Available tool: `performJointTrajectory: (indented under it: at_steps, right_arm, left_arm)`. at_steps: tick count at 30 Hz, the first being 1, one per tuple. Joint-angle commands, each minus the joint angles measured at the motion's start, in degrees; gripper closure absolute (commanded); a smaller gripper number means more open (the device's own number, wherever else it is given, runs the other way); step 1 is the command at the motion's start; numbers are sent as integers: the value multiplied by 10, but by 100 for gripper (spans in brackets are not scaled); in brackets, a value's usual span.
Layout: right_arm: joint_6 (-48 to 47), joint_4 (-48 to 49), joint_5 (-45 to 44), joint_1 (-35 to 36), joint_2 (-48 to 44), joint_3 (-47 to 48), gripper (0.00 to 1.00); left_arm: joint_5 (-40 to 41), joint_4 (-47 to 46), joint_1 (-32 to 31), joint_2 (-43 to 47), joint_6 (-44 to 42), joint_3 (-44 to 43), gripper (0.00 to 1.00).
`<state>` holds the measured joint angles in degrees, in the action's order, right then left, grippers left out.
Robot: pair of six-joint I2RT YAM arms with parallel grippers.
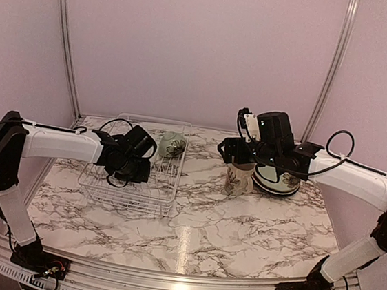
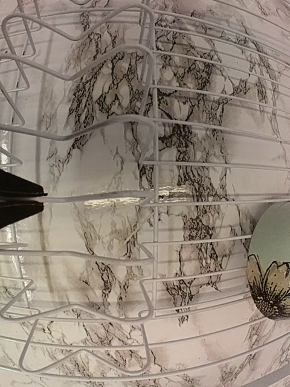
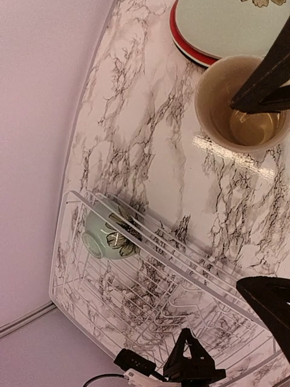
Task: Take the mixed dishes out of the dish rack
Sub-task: Move the dish rack to the center of the board.
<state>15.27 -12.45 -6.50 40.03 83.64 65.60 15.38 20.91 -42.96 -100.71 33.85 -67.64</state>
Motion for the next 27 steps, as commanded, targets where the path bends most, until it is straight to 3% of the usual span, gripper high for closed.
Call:
performJointTrajectory:
  at_steps: [1,12,24,27]
  right_arm:
    - [8,9,5,7,-5,-4,10]
    - [13,15,7,7,-15,-15,10]
    - [11,13,0,7,-22,-21,10]
    - [9,11,0,7,-20,-19,10]
  left_arm:
    - [19,7,-17,45,30,25,100]
    - [35,31,-49,62,62,48,100]
    - [59,77,-49,98,16,25,60]
    - [59,91,-49,118,6,19,57]
